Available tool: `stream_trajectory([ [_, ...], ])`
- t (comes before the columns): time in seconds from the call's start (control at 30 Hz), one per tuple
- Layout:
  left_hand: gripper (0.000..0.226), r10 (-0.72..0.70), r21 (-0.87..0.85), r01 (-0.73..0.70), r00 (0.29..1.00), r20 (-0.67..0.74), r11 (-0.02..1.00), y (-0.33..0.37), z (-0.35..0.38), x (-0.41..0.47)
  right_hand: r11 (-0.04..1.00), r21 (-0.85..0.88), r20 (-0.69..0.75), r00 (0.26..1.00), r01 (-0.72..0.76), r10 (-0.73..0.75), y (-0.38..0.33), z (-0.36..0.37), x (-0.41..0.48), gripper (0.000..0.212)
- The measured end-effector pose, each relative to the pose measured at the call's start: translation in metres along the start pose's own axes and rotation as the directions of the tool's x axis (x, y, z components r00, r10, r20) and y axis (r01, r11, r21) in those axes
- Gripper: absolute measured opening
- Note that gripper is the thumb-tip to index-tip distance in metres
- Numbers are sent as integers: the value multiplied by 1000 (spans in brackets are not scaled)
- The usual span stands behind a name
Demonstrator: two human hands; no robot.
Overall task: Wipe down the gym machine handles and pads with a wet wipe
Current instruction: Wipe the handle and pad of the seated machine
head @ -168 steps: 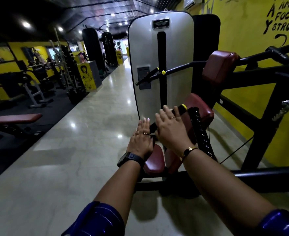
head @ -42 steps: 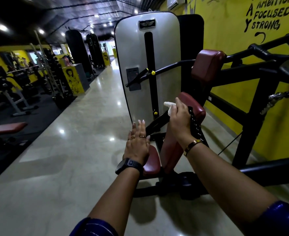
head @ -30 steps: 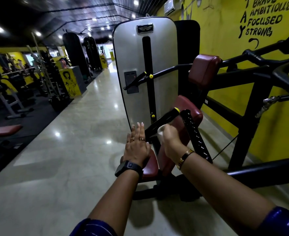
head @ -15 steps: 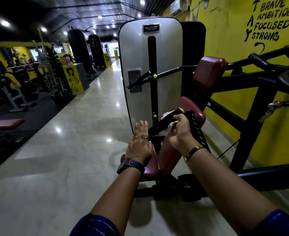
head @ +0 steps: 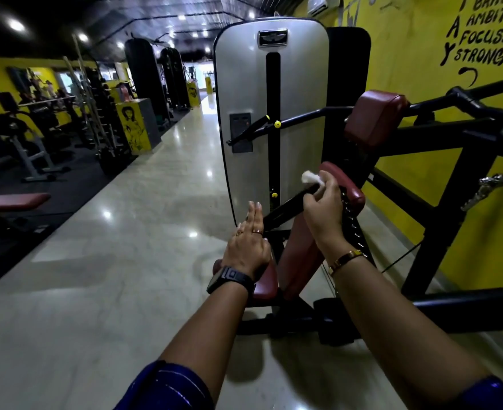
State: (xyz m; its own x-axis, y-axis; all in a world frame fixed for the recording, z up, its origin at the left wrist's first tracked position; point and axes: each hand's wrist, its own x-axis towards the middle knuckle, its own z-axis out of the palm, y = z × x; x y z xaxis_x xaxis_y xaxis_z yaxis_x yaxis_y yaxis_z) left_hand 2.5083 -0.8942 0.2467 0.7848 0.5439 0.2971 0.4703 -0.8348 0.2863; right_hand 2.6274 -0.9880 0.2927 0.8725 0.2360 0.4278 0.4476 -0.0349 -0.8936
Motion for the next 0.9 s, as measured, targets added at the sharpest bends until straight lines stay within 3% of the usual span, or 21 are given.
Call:
stream_trajectory([
  [0.17,56,19,-14,-20,1000,-13,1000,-2,5,4,890,-416,107,982,186,-155,12,2,-3,49],
  [0.27,74,64,-70,-68,996,-59,995,-7,10,6,707,-623,170,940,335,-296,17,5,-2,55],
  [0.47,74,71,-92,-77,995,-70,993,-8,14,8,407,-720,486,827,562,-283,7,17,-26,64],
  [0.57,67,113,-40,-115,992,-64,993,-10,17,9,383,-653,600,755,653,-265,0,22,-40,78],
  [0.63,65,113,-22,-114,992,-60,993,-11,18,10,379,-677,582,774,631,-250,2,21,-40,78],
  [0.8,69,70,-70,-76,994,-81,995,-8,14,5,366,-825,358,899,431,-252,7,14,-20,59],
  [0.9,68,79,-64,-84,994,-69,994,-10,16,7,402,-776,449,873,486,-190,3,15,-26,73],
])
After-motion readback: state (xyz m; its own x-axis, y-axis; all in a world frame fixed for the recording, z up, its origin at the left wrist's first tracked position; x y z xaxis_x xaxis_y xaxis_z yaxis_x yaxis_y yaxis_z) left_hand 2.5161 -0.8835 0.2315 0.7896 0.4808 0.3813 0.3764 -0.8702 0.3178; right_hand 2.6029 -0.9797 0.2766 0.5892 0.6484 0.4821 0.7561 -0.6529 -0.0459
